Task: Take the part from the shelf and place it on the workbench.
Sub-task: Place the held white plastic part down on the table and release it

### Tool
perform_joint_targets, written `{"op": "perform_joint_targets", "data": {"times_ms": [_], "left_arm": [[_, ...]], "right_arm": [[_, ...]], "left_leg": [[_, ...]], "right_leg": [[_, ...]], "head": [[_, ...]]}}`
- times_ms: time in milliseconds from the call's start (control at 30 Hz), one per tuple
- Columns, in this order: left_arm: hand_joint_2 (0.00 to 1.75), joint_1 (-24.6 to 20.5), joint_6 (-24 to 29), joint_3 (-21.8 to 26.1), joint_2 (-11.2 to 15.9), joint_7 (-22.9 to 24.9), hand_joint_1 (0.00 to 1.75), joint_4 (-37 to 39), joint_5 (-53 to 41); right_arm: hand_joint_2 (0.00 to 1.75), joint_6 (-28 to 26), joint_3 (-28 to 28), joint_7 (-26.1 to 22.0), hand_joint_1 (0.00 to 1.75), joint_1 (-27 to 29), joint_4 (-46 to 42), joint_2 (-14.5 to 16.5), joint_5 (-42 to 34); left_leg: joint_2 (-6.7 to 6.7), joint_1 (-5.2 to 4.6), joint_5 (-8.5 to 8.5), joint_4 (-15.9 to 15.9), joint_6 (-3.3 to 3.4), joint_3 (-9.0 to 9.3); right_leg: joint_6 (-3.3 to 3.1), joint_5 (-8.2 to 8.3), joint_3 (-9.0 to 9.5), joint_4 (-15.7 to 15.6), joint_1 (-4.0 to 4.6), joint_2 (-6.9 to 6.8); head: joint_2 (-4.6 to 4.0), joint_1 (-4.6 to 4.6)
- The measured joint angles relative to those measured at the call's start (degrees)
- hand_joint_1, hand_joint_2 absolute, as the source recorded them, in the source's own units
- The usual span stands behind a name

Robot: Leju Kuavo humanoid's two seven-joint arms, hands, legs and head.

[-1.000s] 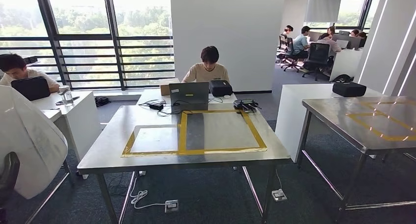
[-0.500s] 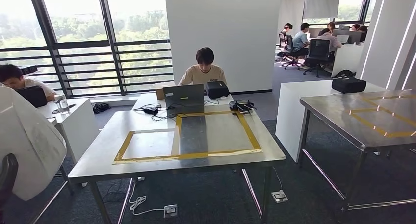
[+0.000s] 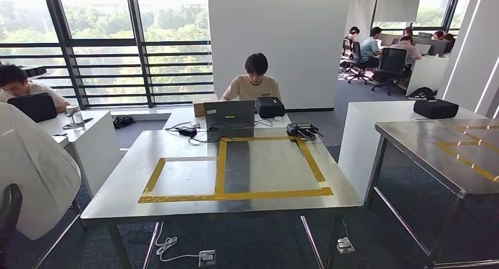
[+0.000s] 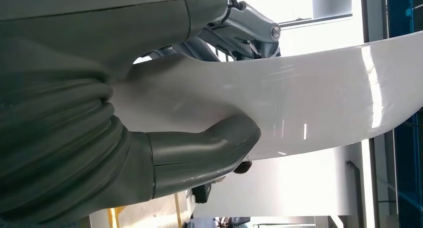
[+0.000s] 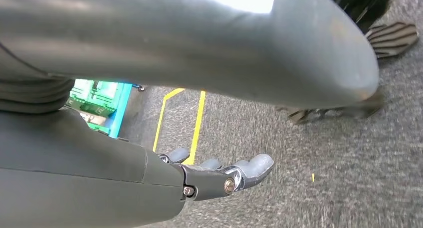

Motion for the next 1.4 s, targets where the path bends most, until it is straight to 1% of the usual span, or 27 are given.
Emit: {"op": "perform_joint_targets", "data": {"times_ms": [33, 67, 100, 200, 233, 267, 367, 433, 500, 567, 600, 633, 700, 733, 767, 800, 867, 933, 967, 1000, 1067, 1100, 1133, 1233, 1267, 1333, 1400], "left_arm": [[1.75, 0.1, 0.0, 0.0, -0.1, 0.0, 1.75, 0.0, 0.0], [1.75, 0.1, 0.0, 0.0, -0.1, 0.0, 1.75, 0.0, 0.0], [1.75, 0.1, 0.0, 0.0, -0.2, 0.0, 1.75, 0.1, 0.0], [1.75, 0.0, 0.0, 0.0, -0.4, 0.0, 1.75, 0.2, -0.1], [1.75, 0.0, 0.0, 0.0, -0.4, 0.1, 1.75, 0.2, -0.1], [1.75, 0.0, 0.0, -0.1, -0.4, 0.1, 1.75, 0.2, -0.1], [1.75, 0.0, 0.0, -0.1, -0.4, 0.1, 1.75, 0.1, -0.2], [1.75, 0.1, 0.0, -0.2, -0.4, 0.0, 1.75, 0.2, -0.2], [1.75, 0.1, 0.0, -0.2, -0.4, 0.0, 1.75, 0.3, -0.3], [1.75, 0.2, 0.0, -0.3, -0.4, 0.0, 1.75, 0.5, -0.4], [1.75, 0.2, 0.0, -0.3, -0.3, 0.0, 1.75, 0.6, -0.5], [1.75, 0.1, 0.0, -0.3, -0.3, 0.0, 1.75, 0.7, -0.6], [1.75, 0.0, 0.0, -0.3, -0.3, 0.0, 1.75, 1.0, -0.7], [1.75, 0.0, 0.0, -0.3, -0.3, 0.1, 1.75, 1.1, -0.7], [1.75, -0.1, -0.1, -0.4, -0.3, 0.1, 1.75, 1.3, -0.8], [1.75, -0.2, -0.1, -0.4, -0.3, 0.1, 1.75, 1.4, -0.8], [1.75, -0.5, -0.1, -0.4, -0.3, 0.0, 1.75, 1.4, -0.9], [1.75, -0.7, -0.1, -0.4, -0.4, 0.0, 1.75, 1.5, -0.9], [1.75, -0.8, -0.1, -0.5, -0.5, 0.0, 1.75, 1.5, -0.9], [1.75, -0.8, -0.1, -0.5, -0.6, 0.0, 1.75, 1.6, -0.9], [1.75, -0.8, -0.2, -0.5, -0.7, 0.0, 1.75, 1.7, -0.9], [1.75, -0.9, -0.2, -0.5, -0.8, 0.0, 1.75, 1.9, -0.9], [1.75, -0.9, -0.2, -0.5, -1.0, 0.0, 1.75, 2.0, -1.0], [1.75, -1.5, -0.3, -1.0, -1.6, -0.1, 1.75, 2.9, -1.3], [1.75, -1.7, -0.3, -1.2, -1.8, -0.2, 1.75, 3.1, -1.4], [1.75, -2.1, -0.3, -1.4, -1.9, -0.3, 1.75, 3.3, -1.5], [1.75, -2.7, -0.2, -1.6, -1.9, -0.4, 1.75, 3.7, -1.8]], "right_arm": [[0.00, 0.0, 0.0, 0.1, 0.00, 0.1, 0.0, 0.0, 0.0], [0.00, -0.1, 0.0, 0.1, 0.00, 0.2, 0.0, 0.0, 0.0], [0.00, -0.1, 0.0, 0.2, 0.00, 0.3, 0.0, 0.0, 0.0], [0.00, -0.1, 0.0, -0.1, 0.00, 0.6, 0.0, 0.0, 0.1], [0.00, -0.1, 0.0, -0.2, 0.00, 0.6, 0.0, 0.0, 0.1], [0.00, -0.1, 0.0, -0.2, 0.00, 0.6, 0.0, 0.0, 0.2], [0.00, 0.0, 0.0, 0.4, 0.00, 0.2, 0.0, 0.0, 0.2], [0.00, 0.0, 0.0, 0.3, 0.00, 0.1, 0.0, -0.1, 0.2], [0.00, 0.1, -0.1, 0.2, 0.00, 0.2, 0.0, -0.1, 0.3], [0.00, 0.1, -0.1, 0.2, 0.00, 0.2, 0.0, -0.1, 0.3], [0.00, 0.2, -0.1, 0.2, 0.00, 0.2, 0.0, -0.1, 0.3], [0.00, 0.2, -0.1, 0.2, 0.00, 0.2, 0.0, -0.1, 0.3], [0.00, 0.2, -0.1, 0.0, 0.00, 0.3, 0.0, 0.0, 0.3], [0.00, 0.2, -0.1, -0.1, 0.00, 0.3, 0.0, 0.0, 0.3], [0.00, 0.2, -0.1, -0.2, 0.00, 0.3, 0.0, -0.1, 0.3], [0.00, 0.2, -0.1, -0.2, 0.00, 0.2, 0.0, -0.1, 0.4], [0.00, 0.2, -0.1, -0.1, 0.00, 0.0, 0.0, -0.1, 0.3], [0.00, 0.2, -0.1, 0.0, 0.00, -0.1, 0.0, 0.0, 0.3], [0.00, 0.2, -0.1, 0.0, 0.00, -0.1, 0.0, 0.0, 0.3], [0.00, 0.2, -0.1, 0.0, 0.00, 0.0, 0.0, 0.0, 0.3], [0.00, 0.2, -0.1, 0.1, 0.00, 0.2, 0.0, 0.0, 0.3], [0.00, 0.2, -0.1, 0.2, 0.00, 0.2, 0.0, 0.0, 0.2], [0.00, 0.1, -0.1, 0.2, 0.00, 0.3, 0.0, 0.0, 0.2], [0.00, 0.1, -0.3, -0.1, 0.00, 0.6, 0.0, 0.0, 0.1], [0.00, 0.1, -0.4, 0.0, 0.00, 0.6, 0.0, 0.0, 0.0], [0.00, 0.0, -0.6, 0.9, 0.00, 0.4, 0.0, 0.0, 0.0], [0.00, 0.0, -0.8, 1.5, 0.00, 0.1, -0.1, 0.0, -0.1]], "left_leg": [[-0.07, 0.00, -0.76, 0.0, -0.06, 0.96], [-0.14, 0.02, -1.56, 0.0, -0.18, 2.03], [-0.19, 0.04, -2.41, 0.0, -0.34, 3.15], [-0.36, -0.01, -5.15, 0.3, -1.09, 5.61], [-0.45, 0.02, -5.89, 0.3, -1.47, 6.12], [-0.59, 0.08, -6.23, 0.6, -1.91, 6.65], [-0.46, 0.51, -5.40, 5.0, -2.89, 5.32], [-0.19, 0.64, -6.04, 11.4, -3.18, 1.20], [-0.12, 0.65, -9.44, 16.3, -3.35, -3.71], [-0.01, 0.65, -12.01, 16.3, -3.33, -6.77], [0.06, 0.63, -11.19, 14.2, -3.20, -7.32], [0.17, 0.61, -8.23, 11.1, -2.99, -7.46], [0.44, 0.40, 0.49, 4.8, -2.53, -7.45], [0.50, 0.27, 3.45, 3.1, -2.26, -7.35], [0.52, 0.17, 4.72, 2.3, -1.93, -7.18], [0.42, 0.17, 4.25, 2.3, -1.55, -6.65], [0.31, 0.31, 3.78, 1.6, -0.79, -5.35], [0.26, 0.32, 2.81, 0.8, -0.25, -3.53], [0.24, 0.26, 2.10, 0.6, -0.07, -2.64], [0.19, 0.19, 1.31, 0.5, 0.05, -1.70], [0.05, 0.05, -0.46, 0.5, 0.11, 0.49], [-0.01, -0.05, -1.43, 0.5, 0.07, 1.76], [-0.03, -0.13, -2.41, 0.4, 0.02, 2.85], [-0.48, -0.28, -5.19, 0.6, -0.45, 4.95], [-0.71, -0.24, -5.68, 0.7, -0.79, 5.63], [-0.88, -0.10, -5.90, 1.2, -1.54, 6.42], [-0.53, 0.00, -5.55, 4.8, -2.03, 5.24]], "right_leg": [[0.23, -1.09, -1.63, 0.4, -0.06, 0.01], [0.43, -0.81, -2.42, -0.9, -0.17, 0.01], [0.57, 1.12, -2.52, -3.7, -0.32, 0.00], [0.26, 11.36, -1.55, -13.3, -0.45, -0.20], [-0.12, 13.07, -1.24, -14.6, -0.26, -0.28], [-0.63, 13.19, -0.90, -14.9, -0.02, -0.37], [-2.21, 11.87, 1.18, -15.1, 0.06, -0.27], [-2.86, 10.53, 2.83, -15.2, 0.03, -0.23], [-3.02, 8.97, 4.53, -15.2, 0.05, -0.13], [-2.99, 7.18, 6.71, -15.2, 0.02, 0.06], [-2.90, 6.20, 7.95, -15.2, -0.01, 0.15], [-2.74, 5.23, 9.17, -15.2, -0.05, 0.21], [-2.15, 3.32, 10.99, -15.2, 0.04, 0.33], [-1.76, 2.56, 11.61, -15.5, 0.08, 0.36], [-1.33, 2.31, 12.09, -15.6, 0.14, 0.34], [-0.90, 2.46, 12.28, -15.5, 0.18, 0.32], [-0.37, 4.68, 10.58, -11.7, 0.19, 0.21], [-0.20, 5.92, 5.41, -4.6, 0.12, 0.20], [-0.09, 4.83, 2.59, -1.5, 0.12, 0.19], [0.02, 2.38, 0.22, 0.2, 0.12, 0.18], [0.15, -2.34, -2.67, -0.3, 0.14, 0.18], [0.06, -2.55, -3.23, -2.4, 0.14, 0.19], [-0.22, -0.41, -3.36, -5.4, 0.16, 0.20], [-1.30, 12.11, -3.13, -14.2, 0.71, 0.36], [-1.52, 14.19, -2.87, -15.5, 0.90, 0.42], [-2.03, 14.33, -1.39, -16.1, 1.04, 0.38], [-2.91, 13.90, 0.31, -16.4, 0.96, 0.26]], "head": [[0.00, 0.03], [0.00, 0.04], [0.00, 0.07], [0.00, 0.05], [0.00, 0.01], [0.00, 0.00], [0.00, -0.08], [0.00, -0.23], [0.00, -0.29], [0.00, -0.32], [0.00, -0.33], [0.00, -0.35], [0.00, -0.38], [0.00, -0.37], [0.00, -0.36], [0.00, -0.33], [0.02, -0.20], [0.05, -0.06], [0.07, -0.01], [0.08, 0.04], [0.09, 0.14], [0.09, 0.19], [0.09, 0.22], [0.08, 0.21], [0.08, 0.18], [0.10, 0.18], [0.13, 0.08]]}}
